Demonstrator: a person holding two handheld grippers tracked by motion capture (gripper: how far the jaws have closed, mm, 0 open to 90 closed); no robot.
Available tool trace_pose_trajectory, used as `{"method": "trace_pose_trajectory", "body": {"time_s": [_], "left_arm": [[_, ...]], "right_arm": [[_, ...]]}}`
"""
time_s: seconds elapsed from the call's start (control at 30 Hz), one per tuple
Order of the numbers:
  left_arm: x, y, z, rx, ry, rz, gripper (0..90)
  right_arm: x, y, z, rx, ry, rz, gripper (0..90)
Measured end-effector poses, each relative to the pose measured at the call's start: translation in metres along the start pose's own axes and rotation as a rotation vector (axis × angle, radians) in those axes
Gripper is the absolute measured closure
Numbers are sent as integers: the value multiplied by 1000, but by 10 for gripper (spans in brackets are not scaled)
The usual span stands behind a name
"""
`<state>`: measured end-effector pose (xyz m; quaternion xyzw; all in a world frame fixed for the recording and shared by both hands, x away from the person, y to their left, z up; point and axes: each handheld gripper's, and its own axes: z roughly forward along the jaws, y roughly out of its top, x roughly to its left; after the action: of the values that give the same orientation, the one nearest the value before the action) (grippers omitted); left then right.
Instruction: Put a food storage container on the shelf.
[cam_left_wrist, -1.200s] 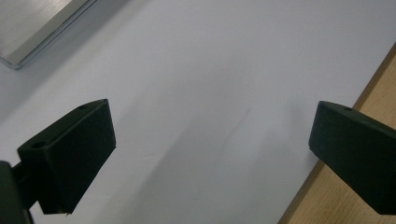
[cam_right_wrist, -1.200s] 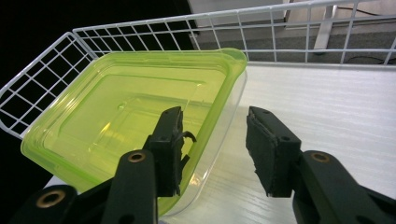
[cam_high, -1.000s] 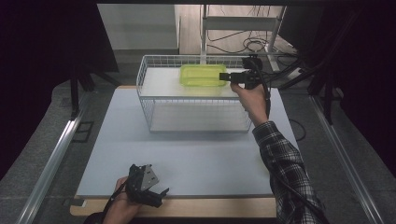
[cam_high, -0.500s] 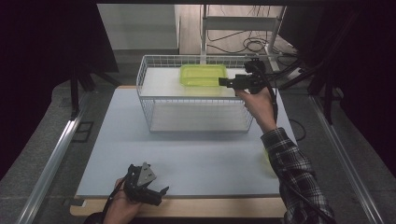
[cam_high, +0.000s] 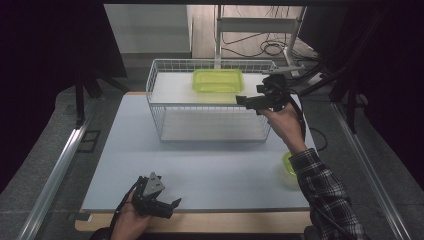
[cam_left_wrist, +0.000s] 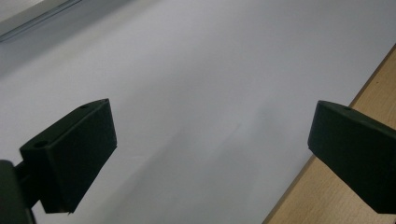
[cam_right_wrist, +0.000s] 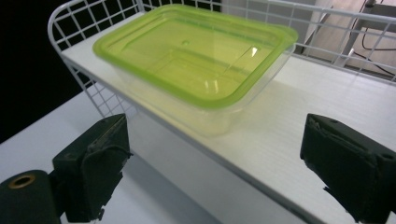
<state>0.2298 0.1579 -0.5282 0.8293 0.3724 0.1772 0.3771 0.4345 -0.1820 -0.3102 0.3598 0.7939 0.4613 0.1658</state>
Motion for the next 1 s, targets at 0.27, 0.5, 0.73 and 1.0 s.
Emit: {"method": "trace_pose_trajectory", "body": {"time_s": [0.27, 0.5, 0.73, 1.0], "left_arm": [[1, 0, 0, -19, 5, 11, 9], [-1, 0, 0, -11, 19, 46, 9], [-5, 1, 1, -5, 30, 78, 11], [-6, 1, 2, 7, 36, 90, 12]], "right_arm": [[11, -17, -7, 16, 25, -71, 46], [19, -34, -14, 18, 54, -101, 43], [24, -60, -20, 13, 77, -94, 57], [29, -87, -25, 7, 78, -110, 48]]}}
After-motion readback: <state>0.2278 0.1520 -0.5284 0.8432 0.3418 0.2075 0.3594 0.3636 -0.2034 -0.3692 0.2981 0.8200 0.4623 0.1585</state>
